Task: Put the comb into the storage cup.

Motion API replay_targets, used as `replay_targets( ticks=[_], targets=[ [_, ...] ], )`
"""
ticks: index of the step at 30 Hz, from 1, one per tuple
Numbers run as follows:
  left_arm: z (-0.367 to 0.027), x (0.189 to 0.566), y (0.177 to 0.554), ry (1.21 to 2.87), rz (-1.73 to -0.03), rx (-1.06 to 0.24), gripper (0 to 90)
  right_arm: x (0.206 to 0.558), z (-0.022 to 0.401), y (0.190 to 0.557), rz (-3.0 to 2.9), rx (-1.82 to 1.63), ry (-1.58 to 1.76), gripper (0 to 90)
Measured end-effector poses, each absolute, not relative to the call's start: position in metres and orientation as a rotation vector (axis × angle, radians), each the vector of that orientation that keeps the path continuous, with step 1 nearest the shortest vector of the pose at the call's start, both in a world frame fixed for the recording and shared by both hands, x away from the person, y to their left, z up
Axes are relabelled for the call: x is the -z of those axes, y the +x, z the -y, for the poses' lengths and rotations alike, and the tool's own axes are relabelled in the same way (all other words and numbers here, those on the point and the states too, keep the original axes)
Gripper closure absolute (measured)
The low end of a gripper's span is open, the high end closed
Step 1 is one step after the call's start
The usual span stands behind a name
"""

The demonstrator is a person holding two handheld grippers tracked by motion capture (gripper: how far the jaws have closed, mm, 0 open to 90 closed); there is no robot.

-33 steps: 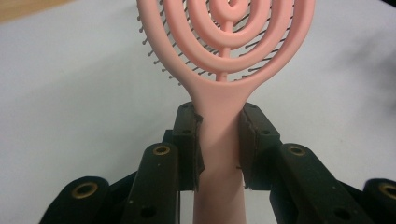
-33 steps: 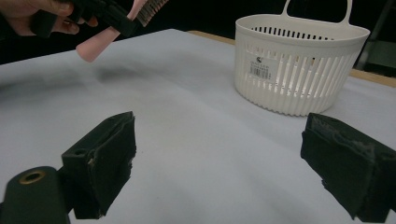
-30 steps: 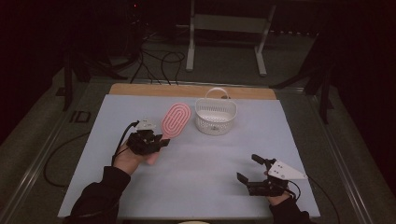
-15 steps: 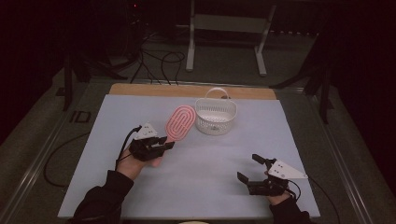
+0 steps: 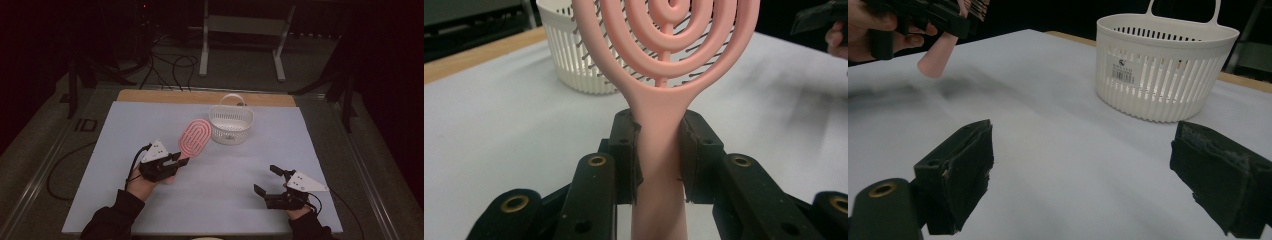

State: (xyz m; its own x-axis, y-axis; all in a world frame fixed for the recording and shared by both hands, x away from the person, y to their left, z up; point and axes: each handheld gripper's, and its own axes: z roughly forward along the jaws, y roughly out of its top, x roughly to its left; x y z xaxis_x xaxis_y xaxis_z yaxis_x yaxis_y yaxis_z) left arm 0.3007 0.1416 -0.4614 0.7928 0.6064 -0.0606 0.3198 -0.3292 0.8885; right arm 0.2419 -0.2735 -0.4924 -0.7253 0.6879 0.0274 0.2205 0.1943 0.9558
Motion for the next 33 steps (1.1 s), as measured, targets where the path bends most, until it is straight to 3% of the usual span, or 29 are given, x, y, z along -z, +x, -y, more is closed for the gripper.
replay_targets(
  ticks=[18, 33],
  targets=[
    [-0.158, 0.475, 0.284, 1.854, -0.678, -0.396, 71.9, 0.493, 0.272, 0.243, -2.079, -1.547, 0.843, 10.1],
    [-0.159, 0.479, 0.263, 1.878, -0.593, -0.484, 71.9, 0.493, 0.272, 0.243, -2.079, -1.55, 0.853, 10.1]
  ],
)
